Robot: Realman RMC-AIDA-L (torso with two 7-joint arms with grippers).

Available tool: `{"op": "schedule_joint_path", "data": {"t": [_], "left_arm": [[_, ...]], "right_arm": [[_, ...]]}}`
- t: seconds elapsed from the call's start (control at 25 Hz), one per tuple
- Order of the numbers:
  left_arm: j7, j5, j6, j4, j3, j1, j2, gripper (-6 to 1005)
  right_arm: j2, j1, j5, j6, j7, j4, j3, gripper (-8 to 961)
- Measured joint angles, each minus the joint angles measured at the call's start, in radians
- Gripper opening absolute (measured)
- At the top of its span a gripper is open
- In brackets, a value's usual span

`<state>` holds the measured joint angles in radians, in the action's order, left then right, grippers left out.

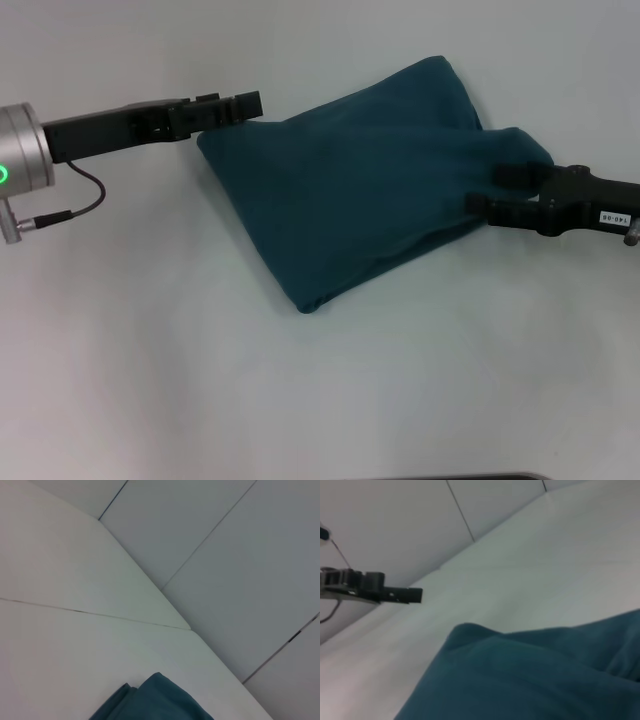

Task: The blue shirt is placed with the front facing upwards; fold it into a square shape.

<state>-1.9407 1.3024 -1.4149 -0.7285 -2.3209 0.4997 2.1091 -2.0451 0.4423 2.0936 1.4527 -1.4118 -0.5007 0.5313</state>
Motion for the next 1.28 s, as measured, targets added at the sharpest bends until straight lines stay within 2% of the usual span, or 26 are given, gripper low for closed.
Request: {"op": "schedule_joint_path", "data": {"t": [0.24,0.52,0.76,0.84,1.08,1.28], "left_arm": [[0.003,0.000,-0.003,0.000,0.000,-0.002,0.000,933],[0.006,0.000,-0.011,-0.020,-0.002,0.019,0.001,933],[-0.001,-0.005,0.001,-0.106,0.006,0.077,0.044,933],[-0.007,-0.003,0.009,-0.118,0.003,0.097,0.049,933],[-0.109,-0.029,0.023,-0.106,0.034,0.175,0.034,933],[-0.264,-0.089,0.027,-0.112,0.112,0.226,0.021,934]], "right_arm": [[0.001,0.013,0.030,0.002,-0.033,0.005,-0.002,828],[0.022,-0.013,-0.060,0.181,0.051,-0.004,-0.060,828],[0.030,-0.036,-0.101,0.282,0.109,-0.001,-0.092,827],[0.031,-0.035,-0.069,0.299,0.117,-0.004,-0.062,828],[0.033,-0.005,0.070,0.321,0.129,-0.013,0.048,828],[0.029,-0.009,0.125,0.317,0.147,-0.013,0.054,827]]}}
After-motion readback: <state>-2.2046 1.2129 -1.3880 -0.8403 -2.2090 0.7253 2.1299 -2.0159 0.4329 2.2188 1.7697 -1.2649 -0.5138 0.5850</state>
